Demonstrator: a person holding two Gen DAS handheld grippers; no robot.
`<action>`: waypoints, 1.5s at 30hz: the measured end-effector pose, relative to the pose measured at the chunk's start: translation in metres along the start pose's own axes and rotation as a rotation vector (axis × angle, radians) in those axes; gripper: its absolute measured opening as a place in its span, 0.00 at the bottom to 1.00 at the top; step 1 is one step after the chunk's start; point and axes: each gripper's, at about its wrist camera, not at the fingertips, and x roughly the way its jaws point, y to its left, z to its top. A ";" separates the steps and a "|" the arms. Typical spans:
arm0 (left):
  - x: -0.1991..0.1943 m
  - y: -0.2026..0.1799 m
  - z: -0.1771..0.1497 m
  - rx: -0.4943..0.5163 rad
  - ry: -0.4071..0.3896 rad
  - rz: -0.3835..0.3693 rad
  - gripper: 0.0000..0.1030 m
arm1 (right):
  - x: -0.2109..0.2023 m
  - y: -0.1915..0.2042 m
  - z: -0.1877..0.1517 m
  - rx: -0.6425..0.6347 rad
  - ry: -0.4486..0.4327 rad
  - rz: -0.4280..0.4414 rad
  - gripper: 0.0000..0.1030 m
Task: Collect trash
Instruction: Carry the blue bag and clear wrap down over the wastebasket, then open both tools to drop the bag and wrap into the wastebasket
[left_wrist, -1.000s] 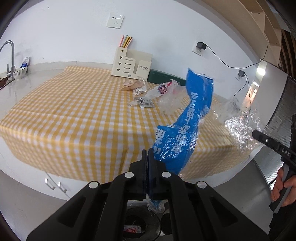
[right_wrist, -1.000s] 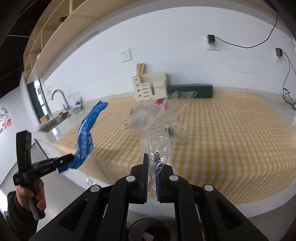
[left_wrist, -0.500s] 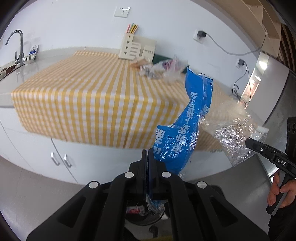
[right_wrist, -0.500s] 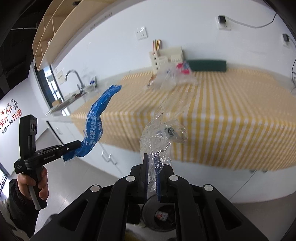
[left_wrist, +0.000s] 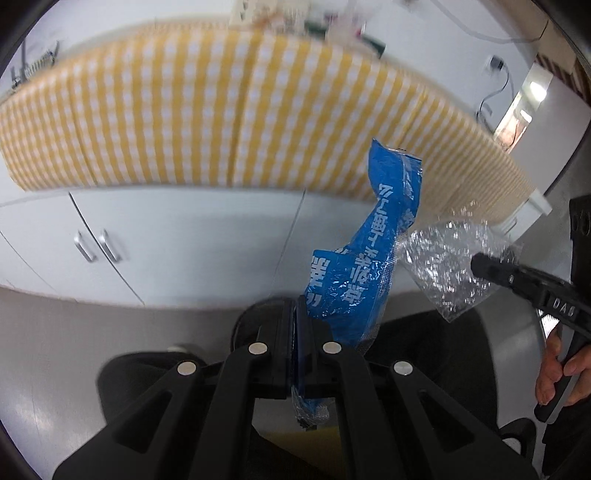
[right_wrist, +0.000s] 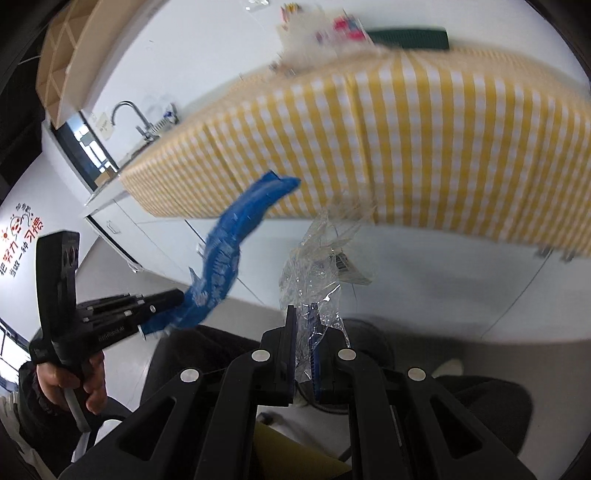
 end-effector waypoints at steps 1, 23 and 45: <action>0.015 0.001 -0.005 -0.002 0.034 0.006 0.02 | 0.007 -0.002 -0.001 0.008 0.012 -0.002 0.11; 0.251 0.039 -0.070 -0.191 0.575 0.131 0.02 | 0.242 -0.093 -0.056 0.212 0.480 -0.009 0.11; 0.348 0.065 -0.095 -0.342 0.776 0.183 0.04 | 0.337 -0.133 -0.088 0.315 0.679 -0.027 0.16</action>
